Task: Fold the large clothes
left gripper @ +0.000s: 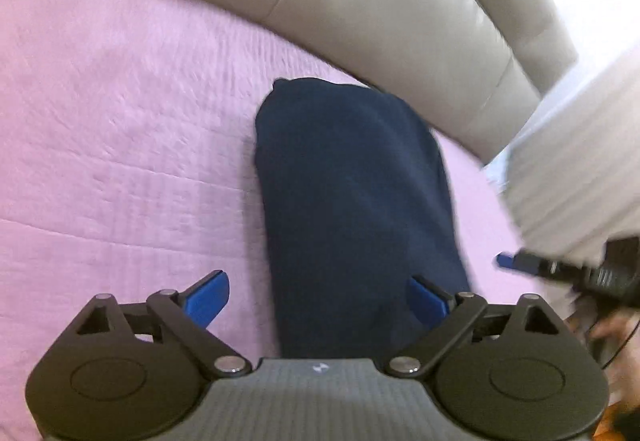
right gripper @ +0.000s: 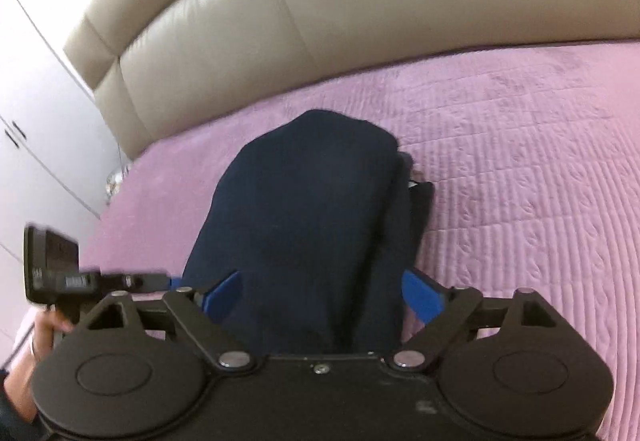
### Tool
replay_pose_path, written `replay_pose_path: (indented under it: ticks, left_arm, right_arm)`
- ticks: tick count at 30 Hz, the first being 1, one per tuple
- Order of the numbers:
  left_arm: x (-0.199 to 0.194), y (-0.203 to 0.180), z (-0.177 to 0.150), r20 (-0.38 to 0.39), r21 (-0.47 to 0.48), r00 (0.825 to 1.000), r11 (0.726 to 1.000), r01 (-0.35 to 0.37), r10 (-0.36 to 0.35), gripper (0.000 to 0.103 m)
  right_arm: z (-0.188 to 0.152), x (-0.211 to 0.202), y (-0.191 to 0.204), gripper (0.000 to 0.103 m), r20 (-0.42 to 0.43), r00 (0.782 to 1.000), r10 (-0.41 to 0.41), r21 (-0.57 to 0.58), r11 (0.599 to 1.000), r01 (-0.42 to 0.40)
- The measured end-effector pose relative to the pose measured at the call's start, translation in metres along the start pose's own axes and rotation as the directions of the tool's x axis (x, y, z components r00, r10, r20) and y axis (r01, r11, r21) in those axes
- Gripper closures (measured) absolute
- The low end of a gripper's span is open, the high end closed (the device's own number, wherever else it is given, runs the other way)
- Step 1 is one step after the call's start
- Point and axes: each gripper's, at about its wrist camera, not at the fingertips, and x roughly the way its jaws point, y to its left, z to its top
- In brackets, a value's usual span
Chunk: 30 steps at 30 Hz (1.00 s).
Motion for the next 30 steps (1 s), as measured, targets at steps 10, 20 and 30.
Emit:
replay_pose_path:
  ticks: [10,20,30]
  left_arm:
    - [0.062,0.001,0.029,-0.205,-0.026,0.978,0.999,0.029,-0.034,0.008]
    - [0.091,0.018,0.038,-0.241,-0.095,0.962,0.990,0.106,-0.127,0.011]
    - [0.092,0.003,0.047,-0.230,-0.014,0.970,0.997,0.076,-0.077,0.037]
  right_arm:
    - [0.009,0.074,-0.035,0.000,-0.299,0.952,-0.061,0.106,0.990,0.097]
    - [-0.015,0.122,-0.092,0.000,-0.168,0.918,0.359,0.253,0.916,-0.312]
    - [-0.024,0.109,-0.079,0.046,-0.153,0.940,0.306,0.337,0.910,-0.242]
